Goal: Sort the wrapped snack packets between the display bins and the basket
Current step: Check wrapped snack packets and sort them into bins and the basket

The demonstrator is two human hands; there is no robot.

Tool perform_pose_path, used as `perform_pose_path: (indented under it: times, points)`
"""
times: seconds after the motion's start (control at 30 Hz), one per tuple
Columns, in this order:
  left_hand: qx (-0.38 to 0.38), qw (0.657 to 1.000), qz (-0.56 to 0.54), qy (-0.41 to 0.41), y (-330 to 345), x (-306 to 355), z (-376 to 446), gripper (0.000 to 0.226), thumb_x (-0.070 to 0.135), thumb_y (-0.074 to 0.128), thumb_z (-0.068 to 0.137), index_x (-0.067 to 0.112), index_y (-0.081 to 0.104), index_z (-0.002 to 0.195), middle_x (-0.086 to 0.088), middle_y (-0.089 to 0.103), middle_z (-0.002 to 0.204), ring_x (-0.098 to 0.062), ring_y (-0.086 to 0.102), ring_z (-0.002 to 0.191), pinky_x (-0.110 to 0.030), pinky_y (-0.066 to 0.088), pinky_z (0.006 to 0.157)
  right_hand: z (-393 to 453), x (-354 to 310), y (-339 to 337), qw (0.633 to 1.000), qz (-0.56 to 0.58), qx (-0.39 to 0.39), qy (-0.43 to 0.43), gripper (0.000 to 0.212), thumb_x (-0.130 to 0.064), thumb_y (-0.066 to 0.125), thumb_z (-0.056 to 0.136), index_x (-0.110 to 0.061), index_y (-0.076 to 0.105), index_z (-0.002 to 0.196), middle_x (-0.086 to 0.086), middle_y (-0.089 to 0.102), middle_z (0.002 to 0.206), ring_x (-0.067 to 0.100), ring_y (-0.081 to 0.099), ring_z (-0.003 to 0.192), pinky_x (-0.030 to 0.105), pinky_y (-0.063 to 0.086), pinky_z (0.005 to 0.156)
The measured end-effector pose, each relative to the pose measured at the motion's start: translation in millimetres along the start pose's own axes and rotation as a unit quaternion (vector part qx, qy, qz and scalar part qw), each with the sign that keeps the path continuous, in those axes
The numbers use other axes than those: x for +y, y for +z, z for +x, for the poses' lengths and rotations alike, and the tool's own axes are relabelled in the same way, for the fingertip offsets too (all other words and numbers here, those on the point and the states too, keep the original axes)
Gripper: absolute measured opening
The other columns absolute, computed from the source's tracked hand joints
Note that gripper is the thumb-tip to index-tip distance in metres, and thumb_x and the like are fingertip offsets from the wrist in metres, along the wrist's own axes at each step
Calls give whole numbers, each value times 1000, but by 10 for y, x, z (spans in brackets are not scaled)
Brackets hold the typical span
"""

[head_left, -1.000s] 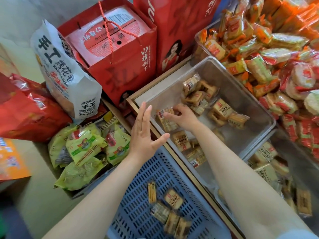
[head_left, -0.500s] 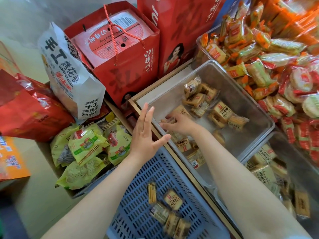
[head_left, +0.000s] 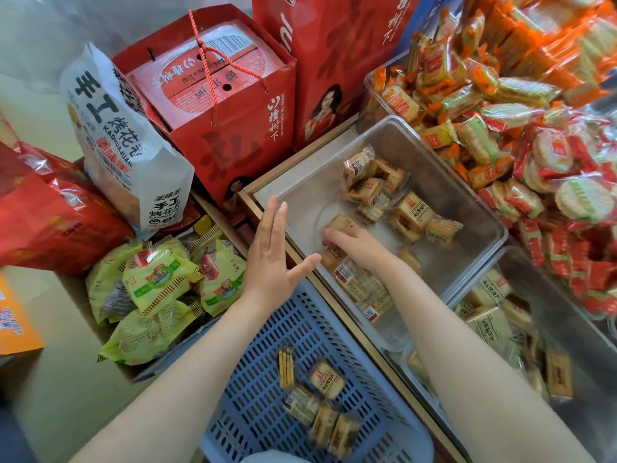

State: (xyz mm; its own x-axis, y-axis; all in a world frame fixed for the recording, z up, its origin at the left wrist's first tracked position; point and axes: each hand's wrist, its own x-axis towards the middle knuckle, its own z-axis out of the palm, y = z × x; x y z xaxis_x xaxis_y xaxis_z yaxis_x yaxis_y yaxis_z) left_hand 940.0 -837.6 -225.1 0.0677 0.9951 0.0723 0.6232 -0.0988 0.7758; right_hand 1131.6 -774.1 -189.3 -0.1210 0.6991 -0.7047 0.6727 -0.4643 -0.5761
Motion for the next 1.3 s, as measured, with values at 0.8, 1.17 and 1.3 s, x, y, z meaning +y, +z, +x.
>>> perform_pose_path:
  times: [0.8,1.17,1.3]
  points:
    - [-153,982,99,-58,4,661,-516,127,82,50,77,14,-18,160,9,-36,163,-21,11,157,-38,31,120,-1185,298,-388,985,-100,-141,6,103,-53,81,78,-33,22,160,-6,30,163,20,31,149,43,29,121]
    - [-153,962,-174,-146,-164,1116,-990,60,55,55,98,29,41,149,5,37,156,-14,39,141,-34,36,116,-1941,443,-45,985,162,-1,-59,64,-28,81,86,-32,47,140,-3,62,130,14,65,115,36,58,94]
    - [-223,801,-422,-361,-257,1431,-1153,32,51,45,105,32,58,127,-5,68,124,-22,69,109,-44,60,91,-2367,432,239,961,269,31,-60,35,-25,76,90,-25,56,119,2,69,115,14,72,100,38,61,87]
